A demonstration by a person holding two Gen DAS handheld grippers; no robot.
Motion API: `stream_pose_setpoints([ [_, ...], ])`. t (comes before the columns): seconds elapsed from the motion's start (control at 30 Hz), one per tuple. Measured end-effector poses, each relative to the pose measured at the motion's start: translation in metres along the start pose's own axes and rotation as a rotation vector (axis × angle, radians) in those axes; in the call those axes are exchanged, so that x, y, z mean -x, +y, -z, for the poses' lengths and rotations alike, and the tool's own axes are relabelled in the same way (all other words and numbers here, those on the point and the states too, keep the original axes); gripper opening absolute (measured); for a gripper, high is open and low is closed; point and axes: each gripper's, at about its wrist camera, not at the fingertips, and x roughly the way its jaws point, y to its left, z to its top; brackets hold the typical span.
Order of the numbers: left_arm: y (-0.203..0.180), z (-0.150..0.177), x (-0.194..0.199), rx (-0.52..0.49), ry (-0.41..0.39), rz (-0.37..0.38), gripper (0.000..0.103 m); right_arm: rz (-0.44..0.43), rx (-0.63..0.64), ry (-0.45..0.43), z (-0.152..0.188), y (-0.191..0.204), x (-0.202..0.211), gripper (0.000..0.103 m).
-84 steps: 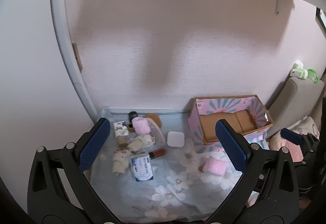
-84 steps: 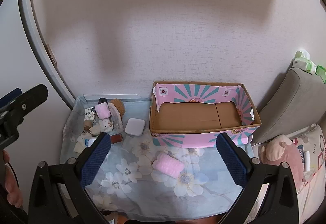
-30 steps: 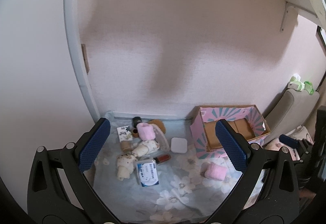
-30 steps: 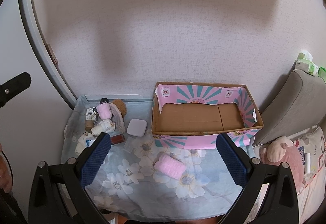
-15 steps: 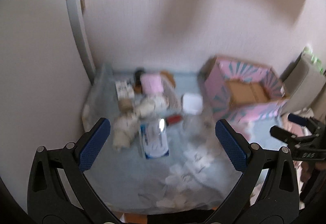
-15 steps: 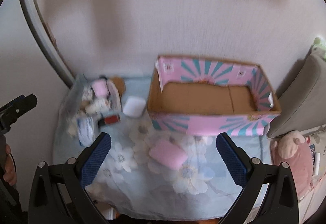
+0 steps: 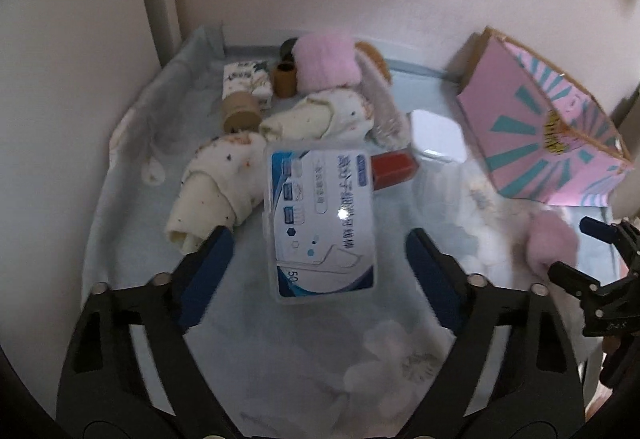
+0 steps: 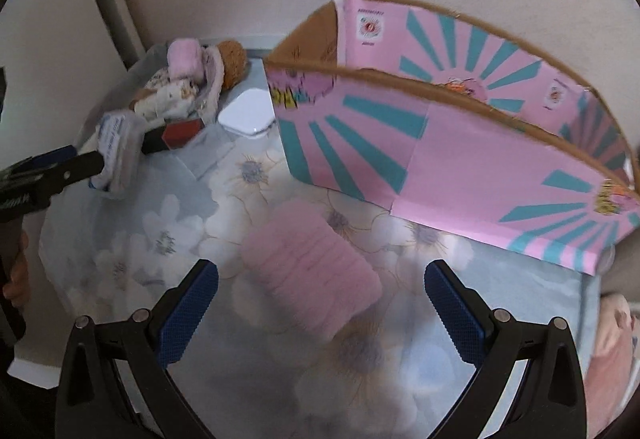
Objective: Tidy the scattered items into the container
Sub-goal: 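Grasp the floss pick box with left tool while right tool grasps pink towel roll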
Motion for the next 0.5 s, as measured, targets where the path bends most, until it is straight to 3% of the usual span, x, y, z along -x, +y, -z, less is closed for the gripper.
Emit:
stream_pose_setpoints([
  [0.17,-0.005,0.004,-0.014,-0.028,0.004,-0.035,0.059,-0.046,0.051,-0.035,0.004,-0.006,-0.013,0.093],
  [0.23,-0.006,0.005,-0.015,-0.031,0.0,-0.034,0.057,-0.046,0.081,-0.034,0.005,-0.005,-0.016,0.084],
  [0.37,-0.004,0.004,-0.016,-0.035,-0.012,-0.028,0.057,-0.074,0.136,-0.032,0.007,-0.001,-0.022,0.057],
  [0.5,-0.002,0.004,-0.014,-0.023,-0.014,-0.014,0.056,-0.057,0.188,-0.036,0.007,0.008,-0.022,0.048],
])
